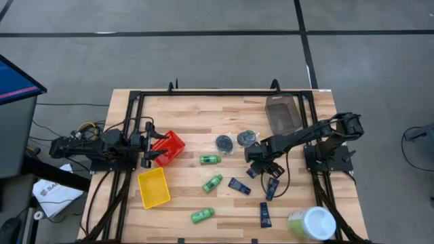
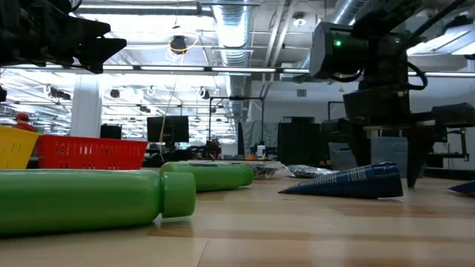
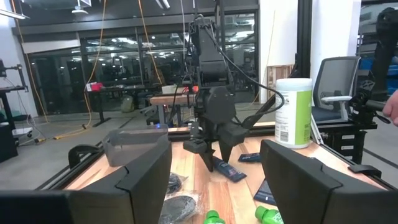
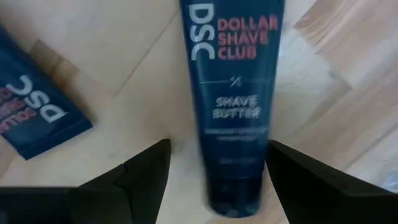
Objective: Pick & Place Travel size toiletries
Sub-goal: Put the shaving cream into the black bin
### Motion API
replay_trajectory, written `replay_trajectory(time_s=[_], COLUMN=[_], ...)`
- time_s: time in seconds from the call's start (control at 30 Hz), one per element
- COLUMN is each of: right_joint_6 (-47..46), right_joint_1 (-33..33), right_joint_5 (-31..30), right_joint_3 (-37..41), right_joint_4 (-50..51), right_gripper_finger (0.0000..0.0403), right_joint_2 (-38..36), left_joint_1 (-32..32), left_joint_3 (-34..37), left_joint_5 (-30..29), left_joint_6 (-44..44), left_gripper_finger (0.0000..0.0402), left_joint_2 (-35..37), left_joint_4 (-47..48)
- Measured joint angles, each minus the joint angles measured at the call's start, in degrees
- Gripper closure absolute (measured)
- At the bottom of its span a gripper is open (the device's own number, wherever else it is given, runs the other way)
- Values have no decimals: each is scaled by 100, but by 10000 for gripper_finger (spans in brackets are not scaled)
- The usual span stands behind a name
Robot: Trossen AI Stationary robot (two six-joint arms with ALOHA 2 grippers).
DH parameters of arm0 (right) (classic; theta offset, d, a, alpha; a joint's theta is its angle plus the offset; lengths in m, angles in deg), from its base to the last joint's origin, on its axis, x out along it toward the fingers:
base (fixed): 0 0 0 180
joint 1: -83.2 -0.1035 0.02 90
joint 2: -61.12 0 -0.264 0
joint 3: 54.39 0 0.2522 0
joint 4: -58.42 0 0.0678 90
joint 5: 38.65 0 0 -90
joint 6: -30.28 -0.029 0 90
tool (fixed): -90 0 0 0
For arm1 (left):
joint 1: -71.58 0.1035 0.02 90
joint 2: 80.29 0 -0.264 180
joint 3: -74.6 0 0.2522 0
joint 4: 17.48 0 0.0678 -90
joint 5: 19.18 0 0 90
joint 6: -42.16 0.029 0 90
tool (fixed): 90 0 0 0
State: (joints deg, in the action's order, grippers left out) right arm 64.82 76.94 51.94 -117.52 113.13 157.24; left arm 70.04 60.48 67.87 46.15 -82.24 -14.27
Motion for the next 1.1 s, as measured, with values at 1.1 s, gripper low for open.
replay_trajectory(time_s=[1.1], right_joint_6=[-3011], right_joint_1=[1382], right_joint_5=[-278], right_joint_3=[36], right_joint_4=[28], right_gripper_finger=[287], right_joint_2=[-2272], left_joint_1=[0], left_joint_3=[0], left_joint_5=[-1], left_joint_6=[0], left_gripper_finger=[160], left_joint_2=[2], left_joint_4=[-87])
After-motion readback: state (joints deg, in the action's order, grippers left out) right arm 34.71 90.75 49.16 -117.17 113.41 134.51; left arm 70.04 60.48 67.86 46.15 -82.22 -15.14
